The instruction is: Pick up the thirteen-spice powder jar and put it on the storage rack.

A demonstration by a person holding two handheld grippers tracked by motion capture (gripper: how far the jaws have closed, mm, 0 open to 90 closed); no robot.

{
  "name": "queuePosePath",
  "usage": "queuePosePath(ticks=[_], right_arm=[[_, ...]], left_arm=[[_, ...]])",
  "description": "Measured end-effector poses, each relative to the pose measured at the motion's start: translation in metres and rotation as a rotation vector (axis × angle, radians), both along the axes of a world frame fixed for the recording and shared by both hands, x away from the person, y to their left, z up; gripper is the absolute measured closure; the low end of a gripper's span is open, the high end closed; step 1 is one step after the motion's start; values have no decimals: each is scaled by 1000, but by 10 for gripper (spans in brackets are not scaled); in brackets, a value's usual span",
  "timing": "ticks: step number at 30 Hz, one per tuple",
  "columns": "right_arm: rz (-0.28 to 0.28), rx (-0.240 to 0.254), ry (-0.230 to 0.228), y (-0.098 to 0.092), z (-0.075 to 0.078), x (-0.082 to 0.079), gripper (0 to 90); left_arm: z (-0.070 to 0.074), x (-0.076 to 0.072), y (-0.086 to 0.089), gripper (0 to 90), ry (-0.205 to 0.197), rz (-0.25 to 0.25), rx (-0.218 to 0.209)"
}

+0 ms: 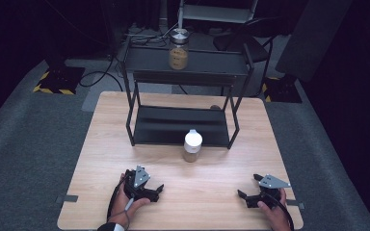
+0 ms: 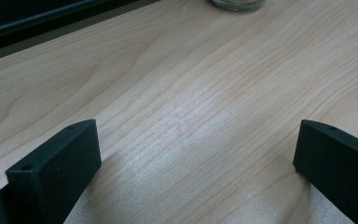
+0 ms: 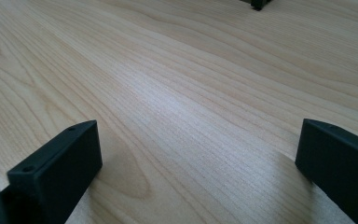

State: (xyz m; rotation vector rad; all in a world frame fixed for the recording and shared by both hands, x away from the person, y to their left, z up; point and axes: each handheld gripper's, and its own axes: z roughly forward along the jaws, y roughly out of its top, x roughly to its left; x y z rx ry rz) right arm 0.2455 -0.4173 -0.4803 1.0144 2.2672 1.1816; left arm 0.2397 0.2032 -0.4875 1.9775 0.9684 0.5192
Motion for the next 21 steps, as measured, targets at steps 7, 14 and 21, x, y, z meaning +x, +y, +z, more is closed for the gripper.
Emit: queuePosePath(ticks=[7, 14, 21], right_arm=[[0, -1, 0, 0, 0, 0, 1], [2, 11, 5, -3, 0, 1, 3], [-27, 20, 26, -1, 4, 2, 5]], left_arm=[[0, 0, 0, 4, 0, 0, 0], [0, 0, 0, 3, 0, 0, 0], [0, 0, 0, 3, 0, -1, -1]])
